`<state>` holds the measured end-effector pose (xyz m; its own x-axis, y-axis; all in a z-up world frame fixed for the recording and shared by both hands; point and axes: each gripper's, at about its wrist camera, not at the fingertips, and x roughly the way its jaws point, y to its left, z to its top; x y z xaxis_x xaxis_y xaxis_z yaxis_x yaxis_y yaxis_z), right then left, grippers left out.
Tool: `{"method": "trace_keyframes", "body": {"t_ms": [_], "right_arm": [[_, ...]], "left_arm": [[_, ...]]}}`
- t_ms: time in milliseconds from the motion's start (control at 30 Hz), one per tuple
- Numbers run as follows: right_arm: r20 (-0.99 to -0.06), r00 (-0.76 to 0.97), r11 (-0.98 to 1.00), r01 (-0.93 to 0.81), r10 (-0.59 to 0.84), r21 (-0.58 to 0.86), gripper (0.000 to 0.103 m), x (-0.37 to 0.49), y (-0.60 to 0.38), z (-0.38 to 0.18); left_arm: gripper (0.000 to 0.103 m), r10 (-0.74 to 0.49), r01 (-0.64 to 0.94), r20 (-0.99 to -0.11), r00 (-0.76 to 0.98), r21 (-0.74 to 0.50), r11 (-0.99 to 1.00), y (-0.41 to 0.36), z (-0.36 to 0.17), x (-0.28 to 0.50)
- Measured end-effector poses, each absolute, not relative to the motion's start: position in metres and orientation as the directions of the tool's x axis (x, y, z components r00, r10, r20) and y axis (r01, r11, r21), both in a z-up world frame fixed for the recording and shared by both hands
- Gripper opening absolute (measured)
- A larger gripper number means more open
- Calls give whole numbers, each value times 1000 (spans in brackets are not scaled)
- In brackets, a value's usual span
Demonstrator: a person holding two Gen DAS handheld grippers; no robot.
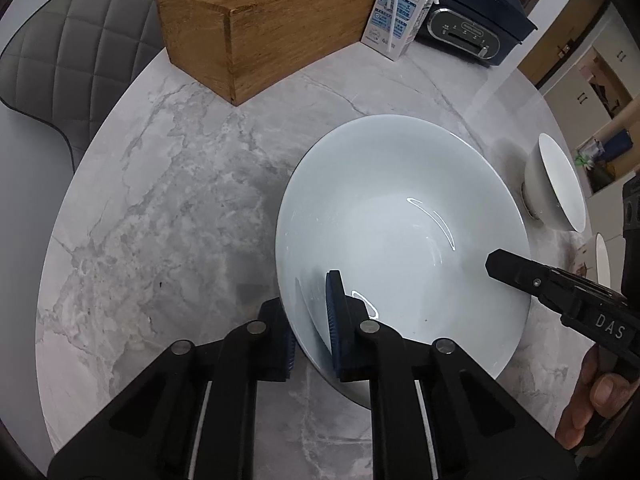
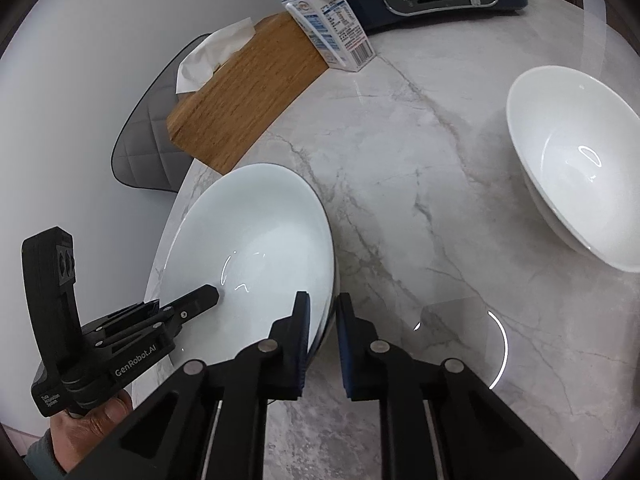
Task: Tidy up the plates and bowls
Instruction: 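Close both grippers on the white bowl rim and lift it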
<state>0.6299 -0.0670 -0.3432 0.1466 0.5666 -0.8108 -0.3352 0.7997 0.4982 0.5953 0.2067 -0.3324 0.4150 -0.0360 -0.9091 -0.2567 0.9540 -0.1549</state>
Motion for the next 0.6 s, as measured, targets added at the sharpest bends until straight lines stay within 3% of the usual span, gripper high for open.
{"method": "trace_keyframes", "body": {"t_ms": [300,600], "right_arm": [[-823,190,817,-362,535,448,16,575,-124,-310],[-842,227,867,-228,489,443,16,498,-204,-312]], "left_arm": [[13,-98,-129,-902,420,-166,978,142,-308,545],[14,-189,6,-920,343,-199,980,64,-327,501]]}}
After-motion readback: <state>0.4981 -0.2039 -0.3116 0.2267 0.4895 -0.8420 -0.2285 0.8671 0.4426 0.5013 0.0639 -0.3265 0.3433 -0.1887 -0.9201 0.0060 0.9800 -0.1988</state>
